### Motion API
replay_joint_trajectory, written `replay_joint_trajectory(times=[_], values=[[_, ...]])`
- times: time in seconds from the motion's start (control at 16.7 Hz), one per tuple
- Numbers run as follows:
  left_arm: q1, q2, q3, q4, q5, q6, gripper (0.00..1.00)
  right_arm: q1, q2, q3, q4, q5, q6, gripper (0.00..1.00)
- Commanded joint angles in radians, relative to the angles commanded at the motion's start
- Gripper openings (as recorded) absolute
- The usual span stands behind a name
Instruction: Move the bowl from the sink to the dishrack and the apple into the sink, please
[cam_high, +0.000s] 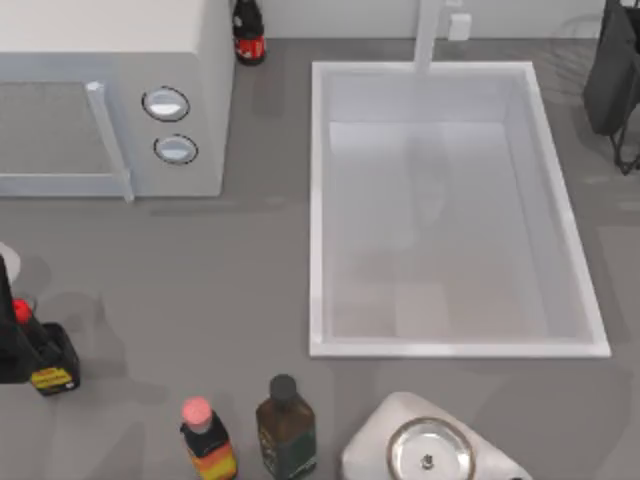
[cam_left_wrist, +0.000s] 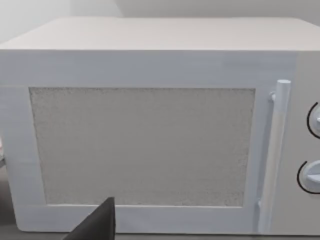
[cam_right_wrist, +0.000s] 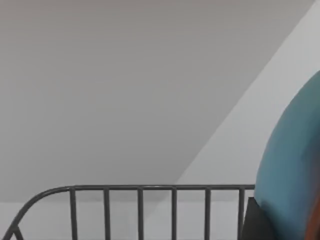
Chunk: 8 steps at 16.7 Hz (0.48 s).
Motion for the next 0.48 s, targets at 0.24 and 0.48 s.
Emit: replay_joint_trajectory(times=[0.24,0.48], values=[[0.000,0.000,0.000,0.000,0.000,0.000,1.00,0.000,0.000,0.000,0.000,0.000,0.000,0.30],[0.000,0.000,0.000,0.000,0.000,0.000,1.00,0.000,0.000,0.000,0.000,0.000,0.000,0.60]])
